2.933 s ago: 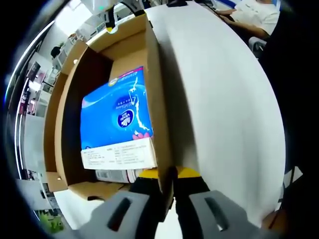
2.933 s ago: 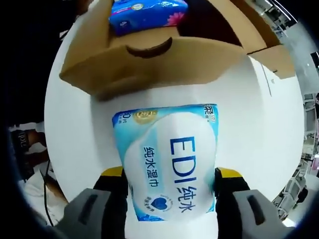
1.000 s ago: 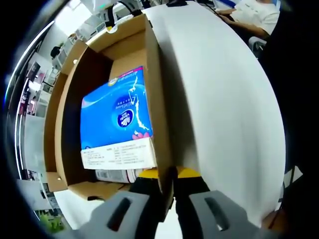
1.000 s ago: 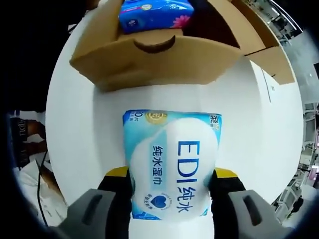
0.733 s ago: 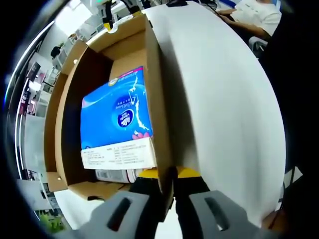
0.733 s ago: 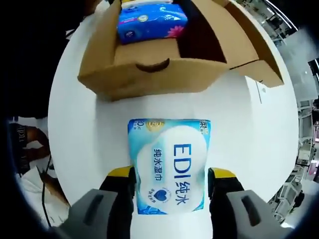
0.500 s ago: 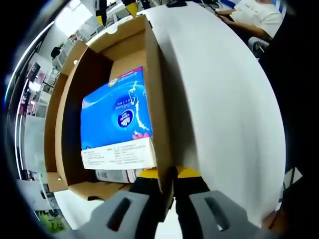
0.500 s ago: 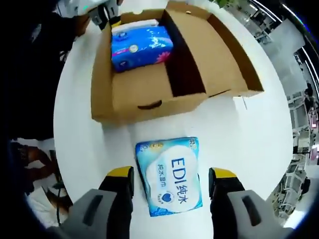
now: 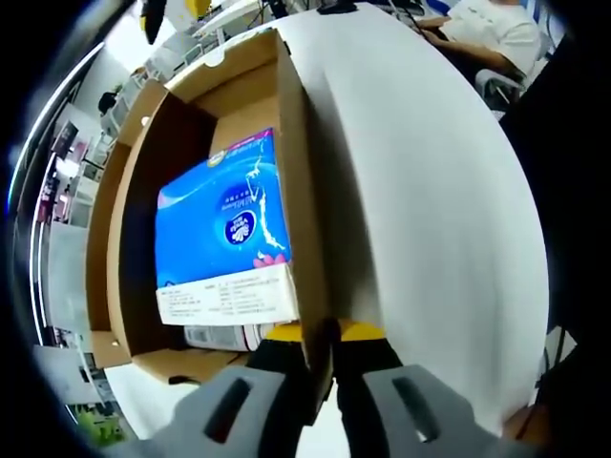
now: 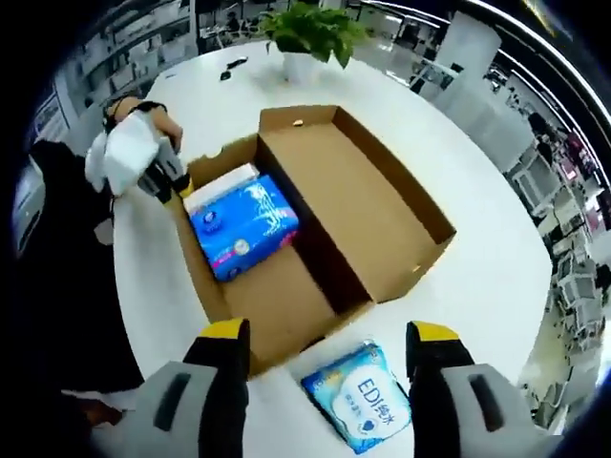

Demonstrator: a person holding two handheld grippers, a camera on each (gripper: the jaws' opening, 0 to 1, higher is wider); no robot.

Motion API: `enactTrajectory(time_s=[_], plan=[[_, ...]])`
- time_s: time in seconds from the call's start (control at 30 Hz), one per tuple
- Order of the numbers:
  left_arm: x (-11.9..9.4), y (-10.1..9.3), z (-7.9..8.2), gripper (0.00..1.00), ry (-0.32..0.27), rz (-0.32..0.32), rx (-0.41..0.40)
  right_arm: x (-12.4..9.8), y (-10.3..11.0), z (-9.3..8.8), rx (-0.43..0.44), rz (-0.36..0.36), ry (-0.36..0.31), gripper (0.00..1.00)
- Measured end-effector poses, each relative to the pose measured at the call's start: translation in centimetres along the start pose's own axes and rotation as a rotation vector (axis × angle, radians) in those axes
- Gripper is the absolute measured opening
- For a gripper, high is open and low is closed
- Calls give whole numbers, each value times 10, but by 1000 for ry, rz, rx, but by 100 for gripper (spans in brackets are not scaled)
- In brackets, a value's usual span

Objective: Operate the shoe box by opening the lid, removing the specified soft item, and placing it in the target area until the item is outside and the box remains undamaged.

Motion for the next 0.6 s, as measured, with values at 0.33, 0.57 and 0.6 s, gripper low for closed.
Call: enactTrajectory(time_s=[0.33,0.57,0.6], plan=[[0,4,2,6,-12,-3,5,19,27,58,252,-14,-19,79],[0,6,1,6,-12,-2,8,41,48,78,351,14,-13,80],[0,6,1,6,-12,-2,9,43,52,79,365,22,-14,80]])
Point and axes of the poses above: the point that each gripper's makers call its tool centre point, and the gripper's own axes: x roughly forward along the fingers, y roughly to its left, z roughly out of its top, the point moved 6 cm from there along -x, roughly backward along the fingers, and after that the axes turned 1 degree about -x, right-handed, at the moved point
